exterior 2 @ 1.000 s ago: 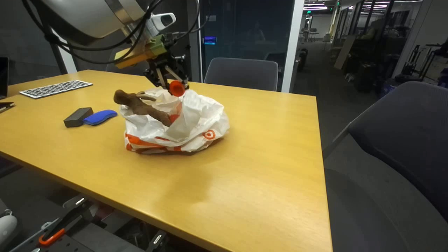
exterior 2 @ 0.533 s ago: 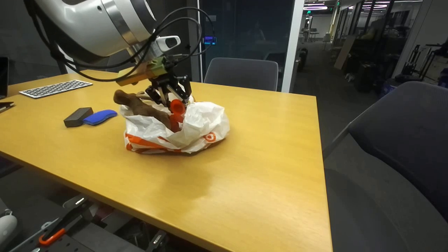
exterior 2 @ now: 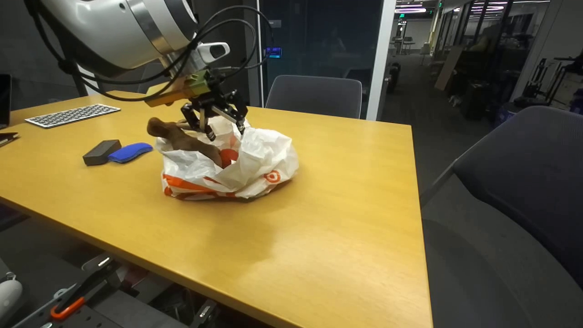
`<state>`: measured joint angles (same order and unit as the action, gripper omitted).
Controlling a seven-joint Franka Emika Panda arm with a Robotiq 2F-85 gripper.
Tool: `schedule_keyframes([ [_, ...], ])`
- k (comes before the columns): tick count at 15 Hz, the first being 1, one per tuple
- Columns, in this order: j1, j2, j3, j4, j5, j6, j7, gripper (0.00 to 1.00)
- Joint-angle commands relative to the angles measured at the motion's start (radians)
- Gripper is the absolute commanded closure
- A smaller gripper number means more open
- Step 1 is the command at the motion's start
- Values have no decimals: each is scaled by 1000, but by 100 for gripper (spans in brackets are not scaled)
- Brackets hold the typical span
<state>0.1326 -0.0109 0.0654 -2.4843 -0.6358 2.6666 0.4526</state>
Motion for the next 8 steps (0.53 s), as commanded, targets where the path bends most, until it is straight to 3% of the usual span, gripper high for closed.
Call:
schedule_keyframes([
  [1,19,-80,54,-5,129,13,-71,0],
  [5,94,-113,133,27,376,89,-277,0],
  [8,167,-53,179,73,537,129,-428,0],
])
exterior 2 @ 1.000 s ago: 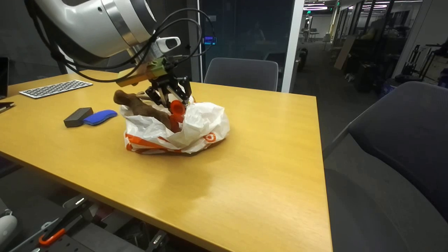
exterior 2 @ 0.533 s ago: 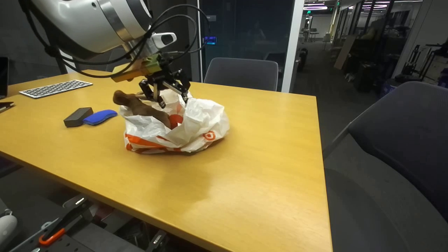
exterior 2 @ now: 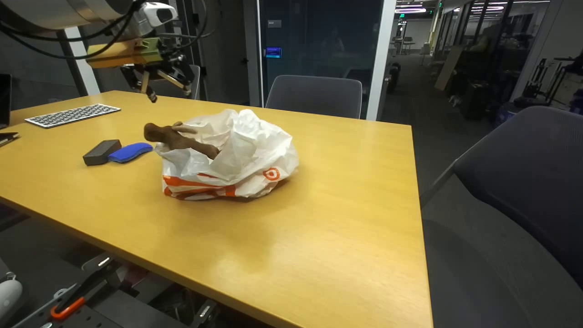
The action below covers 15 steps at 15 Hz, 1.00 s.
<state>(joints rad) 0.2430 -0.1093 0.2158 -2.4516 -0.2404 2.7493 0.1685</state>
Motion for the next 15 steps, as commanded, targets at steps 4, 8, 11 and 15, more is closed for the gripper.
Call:
schedule_keyframes([
  [4,138,152,76,79,417,57,-401,0],
  [8,123,246,171,131,627,-1,-630,0],
  [11,99,306,238,168,663,-36,-716,0],
  [15,128,377,238,163,466,-3,-653,0],
])
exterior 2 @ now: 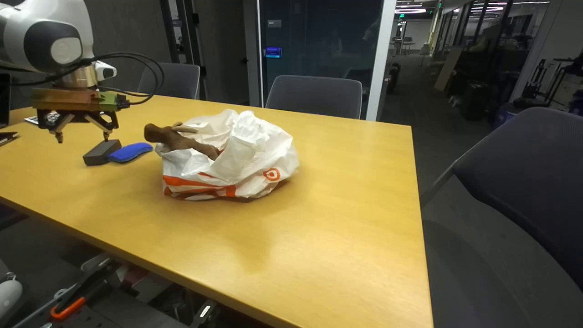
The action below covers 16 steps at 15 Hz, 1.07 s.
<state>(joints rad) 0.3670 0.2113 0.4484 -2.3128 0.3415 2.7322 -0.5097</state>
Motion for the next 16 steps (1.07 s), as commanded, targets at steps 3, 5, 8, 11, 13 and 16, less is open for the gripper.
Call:
schedule_keyframes([
  [3,47,100,-34,30,-322,25,133,0],
  [5,71,123,-50,57,-410,8,216,0],
  [8,98,152,-61,115,-464,0,316,0],
  [11,126,194,-92,177,-506,-1,404,0],
  [13,152,222,-118,213,-530,5,463,0],
  [16,183,270,-151,254,-551,5,514,0],
])
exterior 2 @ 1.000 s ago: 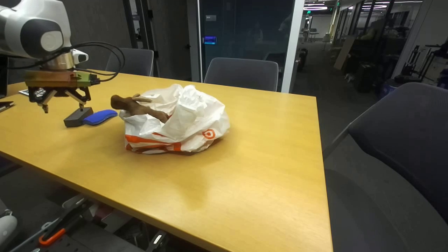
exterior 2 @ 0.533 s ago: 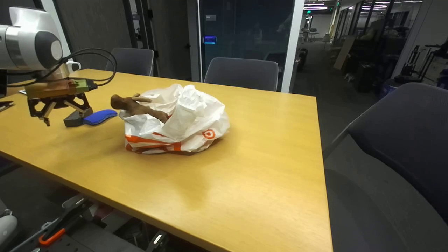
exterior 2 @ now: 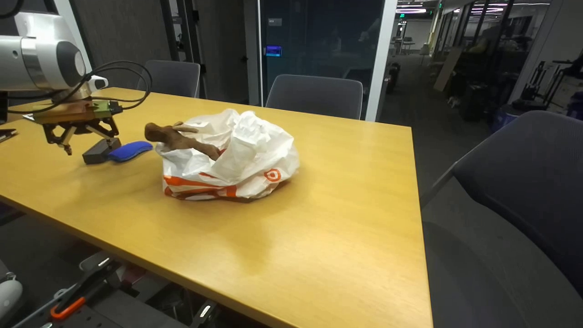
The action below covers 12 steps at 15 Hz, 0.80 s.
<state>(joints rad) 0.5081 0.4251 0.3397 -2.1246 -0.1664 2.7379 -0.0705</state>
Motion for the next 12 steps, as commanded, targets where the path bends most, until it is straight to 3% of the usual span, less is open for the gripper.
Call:
schedule_keyframes([
  [1,49,68,-48,78,-46,-4,88,0],
  [5,57,98,-63,104,-35,-6,111,0],
  [6,54,101,-61,106,-34,1,107,25],
  [8,53,102,-66,111,-36,4,106,33],
  [12,52,102,-71,114,-40,11,103,66],
])
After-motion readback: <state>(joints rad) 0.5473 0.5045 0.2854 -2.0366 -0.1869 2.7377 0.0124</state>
